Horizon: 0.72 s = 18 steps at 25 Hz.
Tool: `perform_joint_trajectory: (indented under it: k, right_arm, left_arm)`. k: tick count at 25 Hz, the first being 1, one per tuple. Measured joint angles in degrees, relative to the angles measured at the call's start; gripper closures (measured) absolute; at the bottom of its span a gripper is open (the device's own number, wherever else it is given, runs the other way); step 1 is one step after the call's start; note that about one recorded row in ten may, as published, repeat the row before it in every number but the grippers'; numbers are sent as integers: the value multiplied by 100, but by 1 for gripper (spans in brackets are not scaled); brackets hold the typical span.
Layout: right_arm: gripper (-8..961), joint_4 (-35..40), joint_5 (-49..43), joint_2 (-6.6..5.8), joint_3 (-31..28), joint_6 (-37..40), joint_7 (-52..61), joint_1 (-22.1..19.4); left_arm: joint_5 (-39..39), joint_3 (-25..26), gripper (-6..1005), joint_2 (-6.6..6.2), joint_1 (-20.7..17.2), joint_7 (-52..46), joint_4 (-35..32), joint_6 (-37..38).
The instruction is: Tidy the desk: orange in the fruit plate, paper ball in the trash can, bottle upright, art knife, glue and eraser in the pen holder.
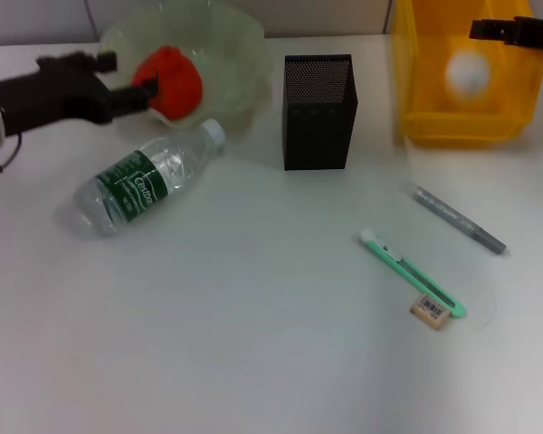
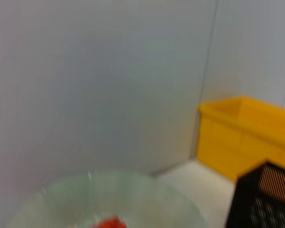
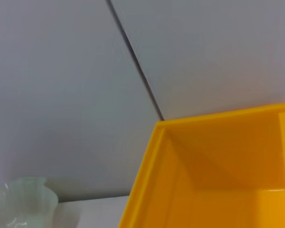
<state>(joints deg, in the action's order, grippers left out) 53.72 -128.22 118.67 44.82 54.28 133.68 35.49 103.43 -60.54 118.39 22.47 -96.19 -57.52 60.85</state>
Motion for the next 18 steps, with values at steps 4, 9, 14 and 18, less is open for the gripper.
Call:
perform_joint_trajectory:
  k: [4, 9, 14, 18]
  right_arm:
    - [286, -12, 125, 32, -1, -111, -277, -35]
    - [170, -12, 782, 36, 1, -85, -845, -162]
    - [170, -11, 1250, 34, 50, -71, -1264, -283]
    - [170, -10, 1494, 42, 80, -51, -1542, -360]
  left_arm:
    - [813, -140, 237, 12, 97, -498, -44, -36]
    - [1636, -293, 238, 6, 217, -1208, -76, 57]
    - [2091, -314, 239, -18, 416, -1808, -74, 453]
    - [2396, -329, 239, 2, 605, -2050, -56, 590]
